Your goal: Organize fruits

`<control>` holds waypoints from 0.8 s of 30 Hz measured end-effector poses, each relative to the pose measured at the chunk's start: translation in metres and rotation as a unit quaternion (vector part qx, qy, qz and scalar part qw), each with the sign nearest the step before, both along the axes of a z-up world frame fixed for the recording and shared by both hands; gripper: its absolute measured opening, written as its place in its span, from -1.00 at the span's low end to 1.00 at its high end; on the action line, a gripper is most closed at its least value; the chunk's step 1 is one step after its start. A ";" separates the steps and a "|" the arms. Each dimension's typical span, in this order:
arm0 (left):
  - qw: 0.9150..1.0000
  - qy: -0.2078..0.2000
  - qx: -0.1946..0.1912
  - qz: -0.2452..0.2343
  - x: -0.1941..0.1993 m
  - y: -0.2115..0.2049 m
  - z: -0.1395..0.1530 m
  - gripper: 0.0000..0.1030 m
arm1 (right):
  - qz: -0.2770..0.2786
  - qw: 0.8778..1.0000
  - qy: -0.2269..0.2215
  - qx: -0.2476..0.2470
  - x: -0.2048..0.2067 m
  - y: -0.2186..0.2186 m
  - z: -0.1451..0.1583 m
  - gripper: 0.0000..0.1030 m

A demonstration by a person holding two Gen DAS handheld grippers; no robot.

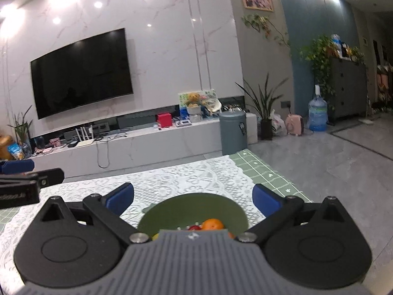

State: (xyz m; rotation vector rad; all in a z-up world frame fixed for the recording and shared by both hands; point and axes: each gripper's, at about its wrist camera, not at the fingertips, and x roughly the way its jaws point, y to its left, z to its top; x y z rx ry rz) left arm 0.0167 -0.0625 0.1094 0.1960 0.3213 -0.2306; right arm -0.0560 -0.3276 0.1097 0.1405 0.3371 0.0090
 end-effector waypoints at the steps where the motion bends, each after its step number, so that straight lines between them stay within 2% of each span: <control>1: 1.000 0.001 0.001 0.005 -0.002 0.002 -0.001 0.84 | 0.000 1.000 -0.004 -0.009 -0.004 0.004 -0.002 0.93; 4: 1.000 0.007 0.009 0.016 -0.007 0.006 -0.007 0.84 | -0.008 0.999 -0.016 -0.034 -0.016 0.015 -0.008 0.93; 7: 1.000 0.008 0.026 0.014 -0.013 0.009 -0.018 0.84 | -0.003 0.999 -0.016 -0.030 -0.023 0.020 -0.018 0.93; 13: 0.998 0.061 -0.003 0.028 -0.013 0.020 -0.043 0.84 | 0.046 0.997 0.049 -0.028 -0.014 0.033 -0.047 0.93; 20: 0.995 0.091 -0.001 0.038 -0.014 0.025 -0.065 0.84 | 0.046 0.997 0.062 -0.029 -0.004 0.036 -0.062 0.93; 24: 0.995 0.095 0.009 0.041 -0.015 0.025 -0.070 0.84 | 0.032 0.997 0.069 -0.026 0.002 0.037 -0.065 0.93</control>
